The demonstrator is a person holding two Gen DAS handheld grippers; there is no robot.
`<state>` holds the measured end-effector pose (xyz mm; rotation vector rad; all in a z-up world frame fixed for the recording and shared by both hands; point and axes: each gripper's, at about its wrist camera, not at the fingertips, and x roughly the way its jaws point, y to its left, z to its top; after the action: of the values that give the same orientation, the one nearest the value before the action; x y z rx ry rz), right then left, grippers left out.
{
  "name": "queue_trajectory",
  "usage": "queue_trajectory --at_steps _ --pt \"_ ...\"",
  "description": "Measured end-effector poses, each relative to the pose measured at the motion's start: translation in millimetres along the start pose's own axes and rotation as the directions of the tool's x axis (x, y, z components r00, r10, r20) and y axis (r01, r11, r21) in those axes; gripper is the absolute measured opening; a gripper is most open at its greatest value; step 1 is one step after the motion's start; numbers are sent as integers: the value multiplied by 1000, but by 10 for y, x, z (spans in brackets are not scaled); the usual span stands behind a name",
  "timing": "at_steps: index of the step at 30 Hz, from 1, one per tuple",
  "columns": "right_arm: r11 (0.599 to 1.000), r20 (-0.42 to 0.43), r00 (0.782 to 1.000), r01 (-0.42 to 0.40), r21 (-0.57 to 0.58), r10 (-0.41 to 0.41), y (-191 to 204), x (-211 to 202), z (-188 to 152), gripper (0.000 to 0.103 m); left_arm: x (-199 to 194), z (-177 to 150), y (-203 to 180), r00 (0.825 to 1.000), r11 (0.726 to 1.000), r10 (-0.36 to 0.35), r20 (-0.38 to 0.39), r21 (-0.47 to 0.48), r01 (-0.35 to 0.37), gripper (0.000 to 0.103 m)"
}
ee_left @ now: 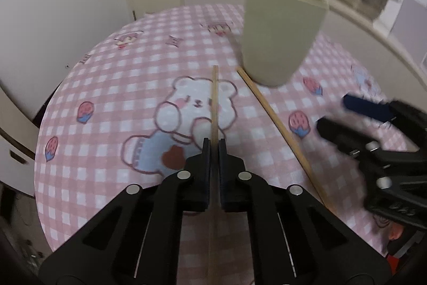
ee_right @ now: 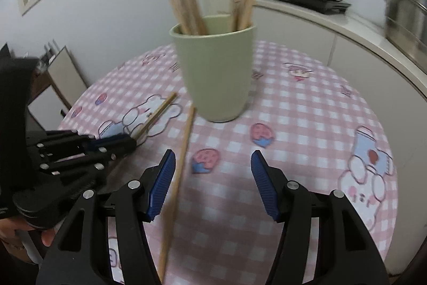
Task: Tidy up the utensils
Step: 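Close the left gripper on one loose chopstick while the right gripper closes on another, then lift both held chopsticks upright above the green cup with both grippers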
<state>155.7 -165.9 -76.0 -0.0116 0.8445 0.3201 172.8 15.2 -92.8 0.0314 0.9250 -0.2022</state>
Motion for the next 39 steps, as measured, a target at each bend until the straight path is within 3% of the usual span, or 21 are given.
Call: queue_trajectory --at_steps 3,7,14,17,19,29,33,39 --pt "999 -51 998 -30 -21 29 122 129 71 54 -94 -11 132 999 999 -11 31 -41 12 5" --pt "998 -131 991 -31 -58 23 252 313 144 40 -75 -23 177 999 999 -26 19 -40 27 5" --pt "986 -227 974 -16 -167 -23 463 505 215 26 -96 -44 274 998 996 -52 34 -72 54 5" --pt "981 -249 968 -35 -189 -13 482 523 258 9 -126 -33 293 998 996 -54 44 -74 57 5" --pt "976 -258 966 -43 -212 -13 510 524 259 5 -145 -19 301 997 995 -57 50 -74 60 5" --pt "974 -187 979 -118 -193 81 571 303 244 5 -366 24 301 990 993 -77 121 -82 87 5" --pt "972 -121 984 -154 -175 134 606 97 319 5 -586 77 302 978 990 -88 190 -94 107 5" --pt "965 -40 982 -191 -177 187 639 -197 389 5 -932 136 255 946 982 -127 297 -94 161 5"
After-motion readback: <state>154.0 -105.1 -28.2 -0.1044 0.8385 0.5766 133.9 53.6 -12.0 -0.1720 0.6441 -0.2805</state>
